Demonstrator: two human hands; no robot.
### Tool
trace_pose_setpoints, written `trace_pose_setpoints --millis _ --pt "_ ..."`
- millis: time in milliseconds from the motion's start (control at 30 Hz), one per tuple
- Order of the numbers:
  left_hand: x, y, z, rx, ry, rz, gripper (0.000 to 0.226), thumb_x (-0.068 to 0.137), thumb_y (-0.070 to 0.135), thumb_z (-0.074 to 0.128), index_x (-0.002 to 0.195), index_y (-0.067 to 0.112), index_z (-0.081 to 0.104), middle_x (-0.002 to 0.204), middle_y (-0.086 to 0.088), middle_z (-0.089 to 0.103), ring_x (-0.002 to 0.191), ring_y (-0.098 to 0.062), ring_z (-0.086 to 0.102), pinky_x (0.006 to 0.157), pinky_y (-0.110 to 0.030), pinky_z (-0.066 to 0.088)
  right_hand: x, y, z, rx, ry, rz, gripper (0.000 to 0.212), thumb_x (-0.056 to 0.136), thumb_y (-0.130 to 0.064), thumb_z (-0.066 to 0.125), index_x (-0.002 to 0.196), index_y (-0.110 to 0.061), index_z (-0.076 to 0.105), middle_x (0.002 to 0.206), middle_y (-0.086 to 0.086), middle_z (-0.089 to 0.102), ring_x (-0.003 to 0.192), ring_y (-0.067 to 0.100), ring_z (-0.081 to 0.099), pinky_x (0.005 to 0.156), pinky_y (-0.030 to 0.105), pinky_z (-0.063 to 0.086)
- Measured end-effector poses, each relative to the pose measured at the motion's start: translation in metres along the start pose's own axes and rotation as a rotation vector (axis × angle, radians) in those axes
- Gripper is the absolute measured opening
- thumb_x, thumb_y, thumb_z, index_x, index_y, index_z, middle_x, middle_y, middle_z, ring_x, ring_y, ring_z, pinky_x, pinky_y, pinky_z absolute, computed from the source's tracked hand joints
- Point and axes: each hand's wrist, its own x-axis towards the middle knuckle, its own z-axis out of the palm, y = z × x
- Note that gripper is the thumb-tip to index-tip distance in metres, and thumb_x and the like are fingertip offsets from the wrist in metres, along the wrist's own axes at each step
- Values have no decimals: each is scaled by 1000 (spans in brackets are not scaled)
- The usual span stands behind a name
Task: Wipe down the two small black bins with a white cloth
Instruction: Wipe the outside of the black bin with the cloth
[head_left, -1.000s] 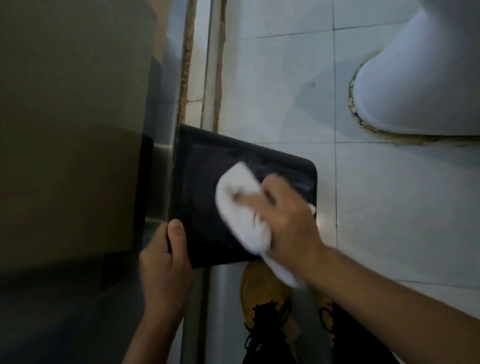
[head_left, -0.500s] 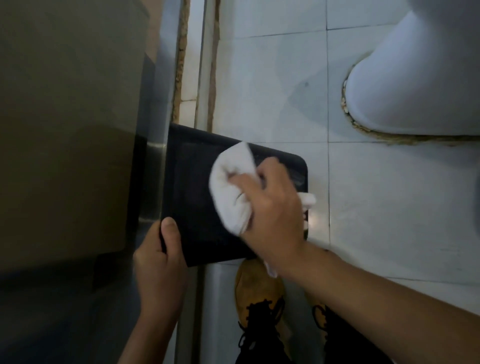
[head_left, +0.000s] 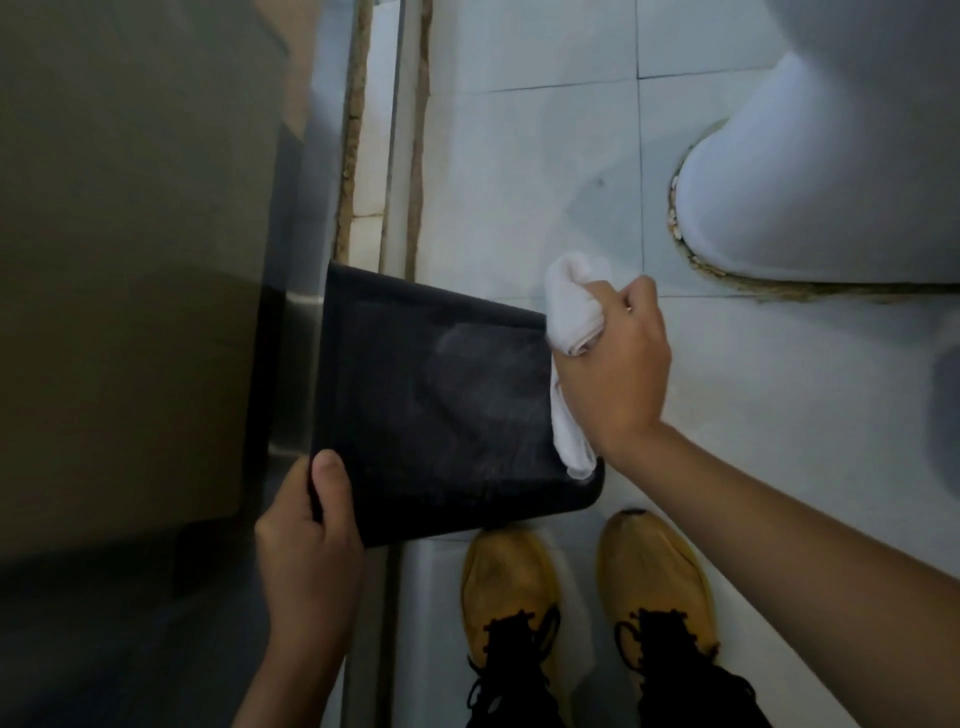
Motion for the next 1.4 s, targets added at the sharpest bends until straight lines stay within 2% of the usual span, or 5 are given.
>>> trace_pose_setpoints --millis 233,367,633,767,1400 --pt "1 -3 1 48 25 42 41 101 30 39 67 10 48 59 -17 47 49 -19 40 44 -38 30 -62 -38 -4 132 -108 -323 40 84 -34 61 113 -8 70 95 10 50 84 19 47 67 23 37" --pt "2 -5 1 76 34 46 41 102 29 39 67 9 47 60 -18 48 52 -35 43 44 -40 33 -56 -27 4 145 -86 -496 30 94 -27 57 108 -6 73 88 12 54 78 19 49 66 24 46" --pt "-1 0 0 -2 8 2 39 100 31 38 67 13 49 62 -16 49 51 -27 42 51 -35 36 -19 12 3 141 -36 -166 43 69 -8 80 111 -7 69 95 7 46 78 28 55 63 34 50" --pt "-2 2 1 -8 8 -3 39 101 31 38 67 15 49 59 -8 46 49 -17 40 49 -30 33 -4 27 1 218 38 74 40 77 -22 79 113 -9 66 98 0 44 84 27 58 75 39 54" --pt "2 -2 1 -4 17 34 41 101 34 38 68 13 49 61 -17 48 52 -31 43 50 -35 36 -72 -1 -5 129 -114 -334 40 71 -9 73 110 -5 69 92 11 48 78 25 52 60 30 48"
